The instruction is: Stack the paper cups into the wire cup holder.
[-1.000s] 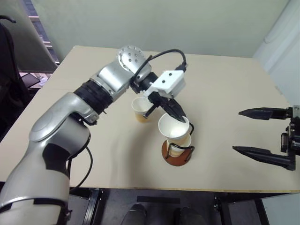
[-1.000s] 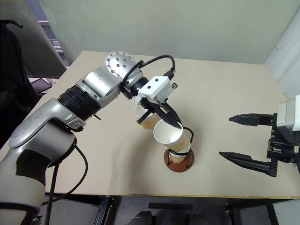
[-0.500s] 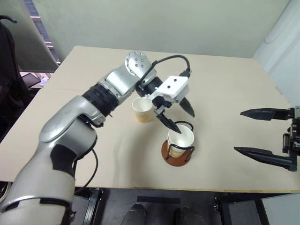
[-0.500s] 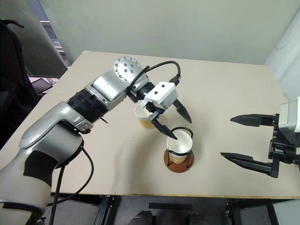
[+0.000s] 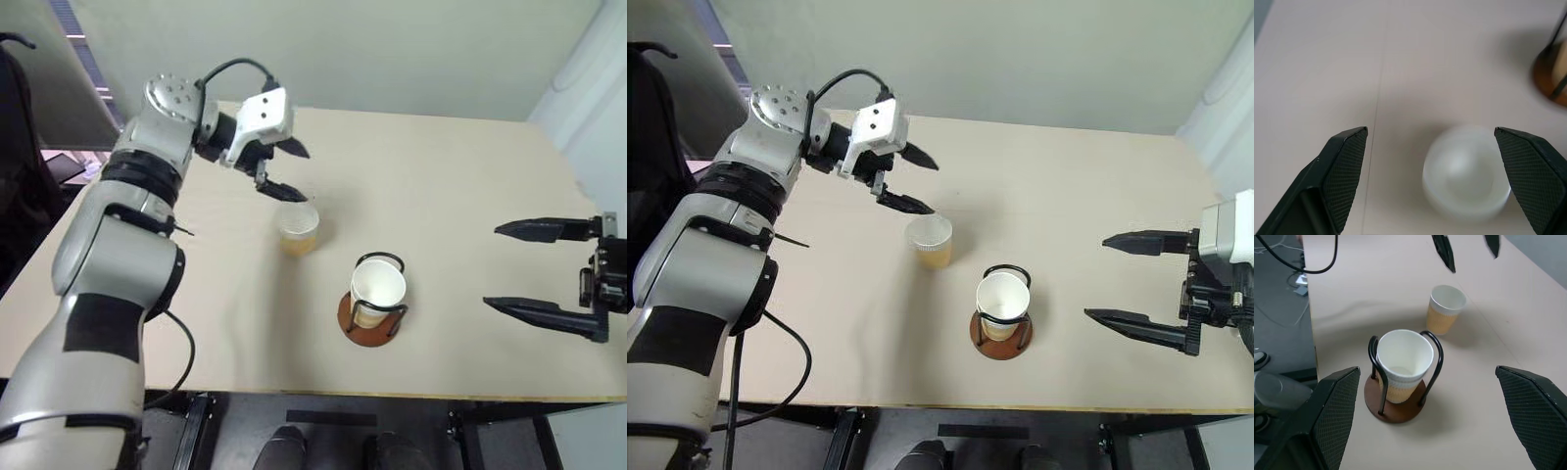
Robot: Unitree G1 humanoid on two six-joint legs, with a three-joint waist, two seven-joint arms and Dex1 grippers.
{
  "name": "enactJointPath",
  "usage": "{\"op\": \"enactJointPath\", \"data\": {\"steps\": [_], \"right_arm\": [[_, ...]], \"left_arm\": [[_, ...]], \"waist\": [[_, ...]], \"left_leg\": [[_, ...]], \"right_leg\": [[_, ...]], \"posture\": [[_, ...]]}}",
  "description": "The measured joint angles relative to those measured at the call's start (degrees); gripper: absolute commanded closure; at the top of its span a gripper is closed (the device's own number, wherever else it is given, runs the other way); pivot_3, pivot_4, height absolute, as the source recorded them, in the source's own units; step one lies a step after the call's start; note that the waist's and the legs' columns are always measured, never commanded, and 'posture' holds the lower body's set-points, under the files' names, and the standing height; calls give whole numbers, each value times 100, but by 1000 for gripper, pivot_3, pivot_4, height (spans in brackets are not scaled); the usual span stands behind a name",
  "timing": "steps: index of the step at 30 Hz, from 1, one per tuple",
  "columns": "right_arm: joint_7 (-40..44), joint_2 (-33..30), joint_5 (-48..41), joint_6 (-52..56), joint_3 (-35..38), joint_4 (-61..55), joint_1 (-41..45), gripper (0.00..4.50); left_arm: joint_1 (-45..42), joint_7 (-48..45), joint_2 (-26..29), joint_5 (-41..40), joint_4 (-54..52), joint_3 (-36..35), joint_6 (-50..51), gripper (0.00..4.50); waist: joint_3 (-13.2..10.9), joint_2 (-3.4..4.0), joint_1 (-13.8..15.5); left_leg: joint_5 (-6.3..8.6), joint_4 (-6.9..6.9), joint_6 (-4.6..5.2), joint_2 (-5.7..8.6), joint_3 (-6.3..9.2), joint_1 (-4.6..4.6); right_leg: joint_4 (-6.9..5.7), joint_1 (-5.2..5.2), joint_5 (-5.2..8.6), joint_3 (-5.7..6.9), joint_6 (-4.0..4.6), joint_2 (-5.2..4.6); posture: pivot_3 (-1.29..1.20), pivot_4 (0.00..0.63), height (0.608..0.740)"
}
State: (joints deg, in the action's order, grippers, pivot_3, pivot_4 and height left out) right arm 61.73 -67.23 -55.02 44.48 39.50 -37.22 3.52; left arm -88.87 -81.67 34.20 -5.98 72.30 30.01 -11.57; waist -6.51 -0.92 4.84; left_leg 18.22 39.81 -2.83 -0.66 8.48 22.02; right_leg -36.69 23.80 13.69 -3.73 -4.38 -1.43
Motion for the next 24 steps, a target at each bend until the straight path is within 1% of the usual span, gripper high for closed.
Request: {"op": "enactJointPath", "data": {"steps": [7,11,16,19,24], "right_arm": [[-22,-13,17,-3,-26,-62,-1,0],[-78,-13,-4,131,33,-190,-53,0],[-156,-13,-119,328,302,-293,-103,0],[-156,-13,-175,434,490,-382,-186,0],[-156,-13,-220,541,694,-464,-291,0]], "left_arm": [[133,639,-440,928,266,-242,11,67],[297,840,-546,1308,360,-302,45,67],[466,1293,-662,1762,450,-344,155,67],[482,1364,-736,1886,455,-470,207,647],[482,1332,-822,1978,454,-673,215,2432]], "waist": [[-1,-1,43],[-1,-1,38],[-2,-2,39],[-2,-3,40],[-2,-3,39]], "left_leg": [[5,17,9,19,-34,9],[6,17,10,21,-56,2],[10,21,17,27,-75,-5],[12,22,20,28,-82,-6],[13,23,23,33,-88,-9]], "right_leg": [[1,-1,2,2,-11,-12],[-2,0,3,-3,-14,-4],[-4,0,6,-4,-26,-5],[-4,0,8,-3,-32,-6],[-4,2,8,-12,-33,-7]], "posture": [[0,150,740],[0,150,740],[0,150,740],[0,150,740],[0,150,740]]}}
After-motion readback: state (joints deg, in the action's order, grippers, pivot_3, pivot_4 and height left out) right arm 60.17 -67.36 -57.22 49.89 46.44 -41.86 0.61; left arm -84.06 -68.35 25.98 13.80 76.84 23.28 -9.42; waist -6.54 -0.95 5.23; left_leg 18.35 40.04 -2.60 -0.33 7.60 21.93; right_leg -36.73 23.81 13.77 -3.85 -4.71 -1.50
